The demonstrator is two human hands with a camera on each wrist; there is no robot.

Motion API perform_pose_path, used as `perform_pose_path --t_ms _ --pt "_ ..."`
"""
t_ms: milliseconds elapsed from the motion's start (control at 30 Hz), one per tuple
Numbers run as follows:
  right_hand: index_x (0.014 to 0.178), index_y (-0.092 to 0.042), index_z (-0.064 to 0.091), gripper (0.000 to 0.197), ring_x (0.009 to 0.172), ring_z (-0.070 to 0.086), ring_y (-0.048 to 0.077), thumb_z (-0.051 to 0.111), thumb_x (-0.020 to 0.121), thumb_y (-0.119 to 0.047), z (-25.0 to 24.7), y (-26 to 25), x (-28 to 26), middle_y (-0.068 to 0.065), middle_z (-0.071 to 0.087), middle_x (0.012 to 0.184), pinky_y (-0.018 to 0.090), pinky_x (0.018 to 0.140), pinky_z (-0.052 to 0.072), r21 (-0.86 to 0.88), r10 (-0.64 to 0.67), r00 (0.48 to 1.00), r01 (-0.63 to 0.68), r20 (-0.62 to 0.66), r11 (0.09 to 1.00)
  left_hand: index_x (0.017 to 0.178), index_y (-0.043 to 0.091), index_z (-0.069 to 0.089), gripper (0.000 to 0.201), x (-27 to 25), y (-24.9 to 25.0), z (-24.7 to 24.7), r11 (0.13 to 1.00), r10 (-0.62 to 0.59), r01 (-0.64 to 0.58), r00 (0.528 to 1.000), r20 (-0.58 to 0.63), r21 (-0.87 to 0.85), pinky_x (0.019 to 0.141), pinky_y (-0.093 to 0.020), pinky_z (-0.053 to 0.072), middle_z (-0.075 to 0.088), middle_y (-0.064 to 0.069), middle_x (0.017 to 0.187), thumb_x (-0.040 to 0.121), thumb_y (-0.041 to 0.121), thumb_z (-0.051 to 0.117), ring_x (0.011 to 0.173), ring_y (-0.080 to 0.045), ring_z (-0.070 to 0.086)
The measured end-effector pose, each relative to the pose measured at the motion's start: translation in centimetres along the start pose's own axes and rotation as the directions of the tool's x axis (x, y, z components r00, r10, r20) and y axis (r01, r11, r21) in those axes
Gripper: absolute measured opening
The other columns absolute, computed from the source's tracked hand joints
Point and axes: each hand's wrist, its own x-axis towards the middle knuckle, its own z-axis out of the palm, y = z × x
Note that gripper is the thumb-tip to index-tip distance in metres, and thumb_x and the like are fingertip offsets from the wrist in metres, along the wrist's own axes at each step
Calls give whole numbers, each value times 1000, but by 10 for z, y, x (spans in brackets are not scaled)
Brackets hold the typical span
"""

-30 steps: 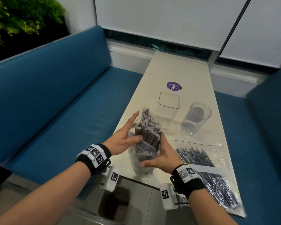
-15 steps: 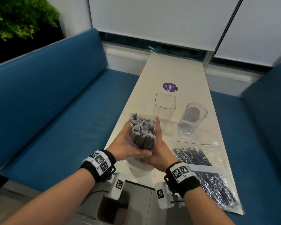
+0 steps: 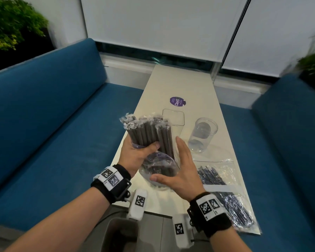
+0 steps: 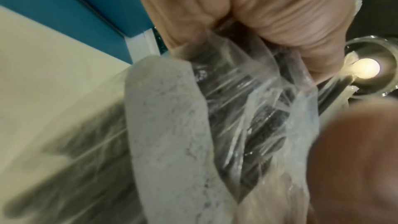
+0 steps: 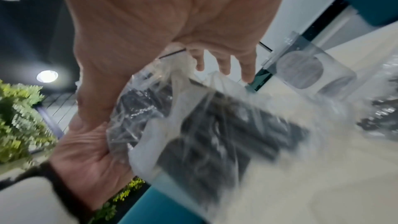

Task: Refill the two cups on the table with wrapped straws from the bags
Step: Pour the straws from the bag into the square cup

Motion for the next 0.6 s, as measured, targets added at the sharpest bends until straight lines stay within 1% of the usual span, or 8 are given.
perform_pose_path --t_ms 100,167,233,300,367,467,533,600 --pt "159 -44 17 138 149 38 14 96 47 -66 2 2 -17 -10 33 162 48 119 41 84 49 996 -43 -70 996 122 -3 66 53 0 2 3 997 -11 11 1000 7 -80 84 -43 65 82 -7 101 73 4 86 95 -26 79" --pt "157 -42 23 140 139 51 19 100 42 -62 6 -3 -17 -5 46 153 50 107 52 91 14 999 -9 -50 996 121 4 67 57 -1 4 7 993 -36 45 996 84 -107 89 -48 63 80 -10 107 70 18 87 101 -31 77" --pt "154 -51 23 141 128 62 20 105 39 -48 8 -11 -11 -7 57 142 51 94 61 164 26 999 -19 -41 986 125 9 64 67 -5 3 12 986 -95 117 979 178 -118 91 -48 62 79 -10 114 67 32 88 108 -32 75" --pt "150 -61 13 143 125 64 14 105 43 -36 9 -18 -7 -14 60 138 49 95 61 151 42 999 -41 -4 988 136 12 57 91 -9 0 16 977 -156 185 960 234 -109 98 -49 58 75 -8 125 61 49 94 118 -31 71" --pt "152 -57 6 143 125 63 10 103 50 -31 10 -18 -7 -14 59 139 46 101 58 115 36 999 -35 -11 993 146 15 49 108 -10 -5 18 969 -195 227 946 259 -101 105 -51 53 71 -8 134 59 61 92 125 -30 68" --pt "151 -60 5 139 121 66 8 98 54 -24 12 -16 -10 -12 62 137 44 101 58 124 62 996 -53 -66 991 151 18 43 98 -9 -9 24 963 -218 255 929 298 -90 107 -50 53 70 -6 137 68 55 81 125 -26 68" --pt "142 -70 10 133 109 70 1 95 56 -14 10 -11 -11 -14 67 127 32 92 62 128 90 989 -74 -119 989 150 22 42 93 -8 -7 33 964 -223 258 917 331 -64 106 -47 54 70 -4 136 70 53 77 124 -23 69" --pt "143 -66 19 129 104 73 2 92 57 -3 7 -2 -12 -12 71 119 31 87 63 176 128 981 -102 -146 979 143 31 45 82 -6 -4 42 975 -213 223 909 358 13 93 -32 60 72 1 129 72 54 78 112 -14 74"
